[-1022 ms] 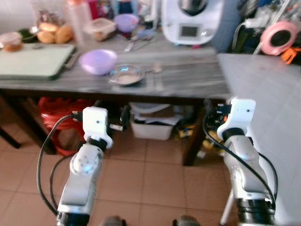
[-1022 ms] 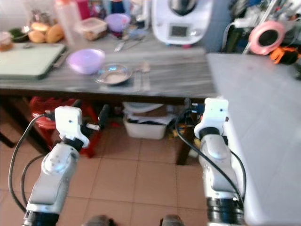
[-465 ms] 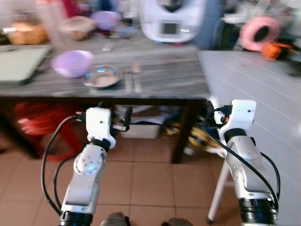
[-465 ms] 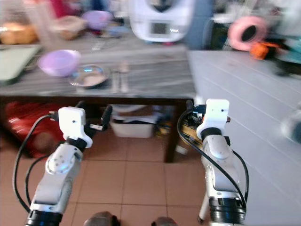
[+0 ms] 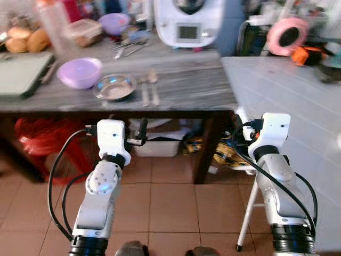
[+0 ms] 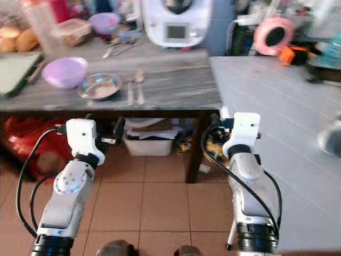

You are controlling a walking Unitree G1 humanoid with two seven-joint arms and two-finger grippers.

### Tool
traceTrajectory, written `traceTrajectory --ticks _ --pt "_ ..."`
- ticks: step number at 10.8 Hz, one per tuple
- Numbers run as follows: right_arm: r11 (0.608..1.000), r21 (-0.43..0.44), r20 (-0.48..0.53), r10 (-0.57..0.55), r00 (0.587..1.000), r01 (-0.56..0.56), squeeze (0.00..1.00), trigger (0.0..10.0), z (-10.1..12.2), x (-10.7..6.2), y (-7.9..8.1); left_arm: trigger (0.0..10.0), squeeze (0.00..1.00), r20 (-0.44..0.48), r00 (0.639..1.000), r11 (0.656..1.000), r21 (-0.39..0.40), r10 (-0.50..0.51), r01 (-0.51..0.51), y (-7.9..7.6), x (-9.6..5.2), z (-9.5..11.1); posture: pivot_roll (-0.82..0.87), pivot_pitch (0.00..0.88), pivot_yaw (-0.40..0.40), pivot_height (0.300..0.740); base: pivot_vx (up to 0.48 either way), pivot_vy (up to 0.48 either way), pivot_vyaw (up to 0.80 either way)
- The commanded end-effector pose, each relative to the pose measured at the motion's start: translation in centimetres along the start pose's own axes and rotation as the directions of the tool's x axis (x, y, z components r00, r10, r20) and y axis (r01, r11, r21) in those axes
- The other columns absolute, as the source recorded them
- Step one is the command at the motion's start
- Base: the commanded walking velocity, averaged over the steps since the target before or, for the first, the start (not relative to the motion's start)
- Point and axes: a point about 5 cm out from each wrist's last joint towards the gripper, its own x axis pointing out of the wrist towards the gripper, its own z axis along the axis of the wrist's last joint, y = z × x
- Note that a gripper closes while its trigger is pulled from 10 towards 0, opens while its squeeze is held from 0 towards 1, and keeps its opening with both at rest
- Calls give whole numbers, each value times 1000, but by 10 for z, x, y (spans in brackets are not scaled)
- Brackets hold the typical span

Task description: Setting the table

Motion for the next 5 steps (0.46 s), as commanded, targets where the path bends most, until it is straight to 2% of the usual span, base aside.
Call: traceTrajectory --ticks 1,5 --pt "1000 11 -8 2 1000 -2 0 10000 0 1 0 10000 0 -10 1000 1000 7 13 -13 1 0 -1 -7 0 16 740 0 0 0" --pt "1000 9 -6 4 1000 -4 0 10000 0 2 0 10000 0 -9 1000 1000 9 12 -12 0 1 0 -7 0 14 740 -293 0 0"
